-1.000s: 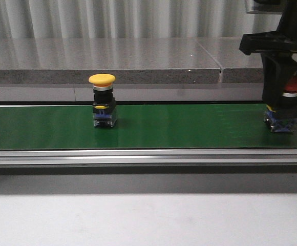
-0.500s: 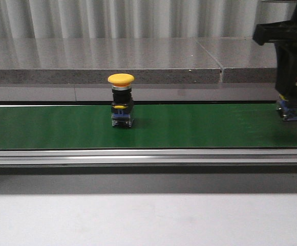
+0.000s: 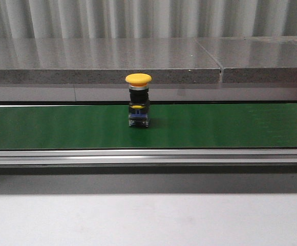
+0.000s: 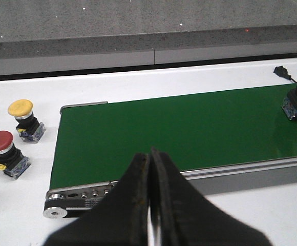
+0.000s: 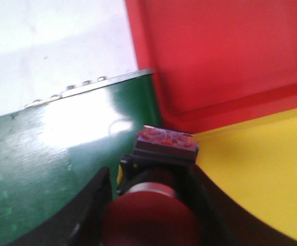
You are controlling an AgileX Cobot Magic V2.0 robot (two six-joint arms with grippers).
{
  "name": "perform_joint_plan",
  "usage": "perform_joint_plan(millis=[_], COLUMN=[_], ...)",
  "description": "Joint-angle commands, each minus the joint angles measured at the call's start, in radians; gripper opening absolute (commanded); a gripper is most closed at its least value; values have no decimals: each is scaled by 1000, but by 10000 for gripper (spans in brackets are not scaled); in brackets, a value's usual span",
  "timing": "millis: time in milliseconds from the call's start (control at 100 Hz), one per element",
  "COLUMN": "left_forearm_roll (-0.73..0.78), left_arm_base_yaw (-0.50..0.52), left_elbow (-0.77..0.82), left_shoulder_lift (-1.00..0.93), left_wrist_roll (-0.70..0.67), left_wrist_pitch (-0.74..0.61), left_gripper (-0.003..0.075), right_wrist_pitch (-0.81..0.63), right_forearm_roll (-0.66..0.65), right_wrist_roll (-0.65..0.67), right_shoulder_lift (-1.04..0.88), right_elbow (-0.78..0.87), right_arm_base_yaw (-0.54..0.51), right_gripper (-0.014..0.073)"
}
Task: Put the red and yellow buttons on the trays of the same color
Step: 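Carry the red button into the red tray and open the right gripper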
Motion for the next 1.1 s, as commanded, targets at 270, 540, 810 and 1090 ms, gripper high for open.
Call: perform_joint_plan(millis=[270, 540, 810, 1090], left_forearm_roll=[-14, -14, -14, -14], left_arm_base_yaw=[-7, -7, -7, -7], left_elbow=[-26, -26, -26, -26], left_shoulder_lift=[11, 11, 11, 11], left_wrist_roll=[1, 1, 1, 1], left_wrist_pitch=[-70, -70, -70, -70], left_gripper=[-20, -20, -20, -20], right_wrist_pitch=[-75, -110, -48, -42], right_forearm_roll=[-10, 46, 52, 73], right_wrist_roll=[-3, -3, -4, -4], right_shoulder_lift=[96, 193, 316, 429], right_elbow=[-69, -130, -304, -414], right_arm_base_yaw=[-97, -97, -97, -97], right_gripper=[230, 230, 230, 230])
